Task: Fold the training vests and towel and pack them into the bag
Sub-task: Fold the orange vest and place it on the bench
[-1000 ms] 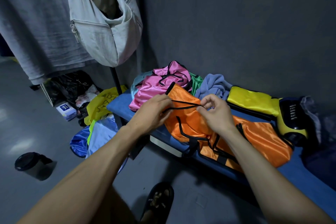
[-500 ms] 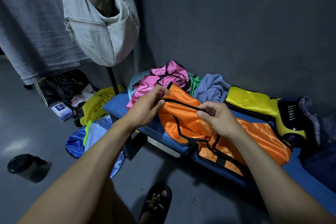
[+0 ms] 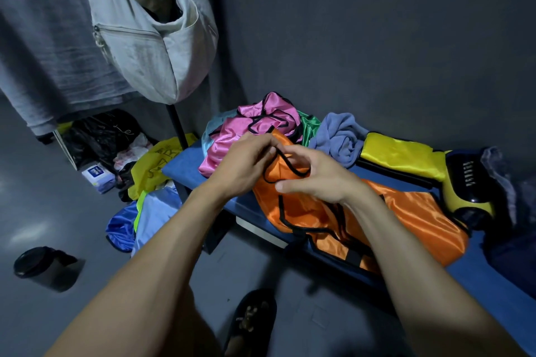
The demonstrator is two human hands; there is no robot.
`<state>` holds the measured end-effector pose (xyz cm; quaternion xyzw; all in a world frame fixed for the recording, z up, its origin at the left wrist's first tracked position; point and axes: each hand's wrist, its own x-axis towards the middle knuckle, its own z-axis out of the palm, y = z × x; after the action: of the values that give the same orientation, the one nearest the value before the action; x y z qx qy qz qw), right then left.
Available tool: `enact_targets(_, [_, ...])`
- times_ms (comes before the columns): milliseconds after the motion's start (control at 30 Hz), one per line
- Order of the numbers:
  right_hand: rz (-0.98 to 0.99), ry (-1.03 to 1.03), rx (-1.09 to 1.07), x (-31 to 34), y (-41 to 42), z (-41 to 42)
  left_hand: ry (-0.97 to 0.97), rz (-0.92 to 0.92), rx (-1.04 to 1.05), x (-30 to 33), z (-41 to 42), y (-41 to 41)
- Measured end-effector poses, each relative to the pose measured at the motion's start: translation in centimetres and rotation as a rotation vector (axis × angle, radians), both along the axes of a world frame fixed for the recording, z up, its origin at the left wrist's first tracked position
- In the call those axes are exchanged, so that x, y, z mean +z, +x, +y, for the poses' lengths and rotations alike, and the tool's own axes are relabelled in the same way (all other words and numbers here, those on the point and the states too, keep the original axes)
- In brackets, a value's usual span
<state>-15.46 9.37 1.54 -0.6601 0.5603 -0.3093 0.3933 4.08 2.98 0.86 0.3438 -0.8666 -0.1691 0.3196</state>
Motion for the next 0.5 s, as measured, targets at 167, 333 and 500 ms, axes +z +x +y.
enact_targets(167, [0.031, 0.084, 0.012, 1.4, 0.2, 0.4, -0.040, 0.027, 0.085, 0.1, -0.7, 0.4])
enact_targets(333, [0.144, 0.104, 0.032, 0.6, 0.3, -0.4, -0.064, 0.069, 0.098, 0.2, -1.0, 0.3])
enact_targets(500, [0.293, -0.194, -0.231, -0.9, 2.2, 0.1, -0.050, 0.058, 0.092, 0.2, -1.0, 0.2])
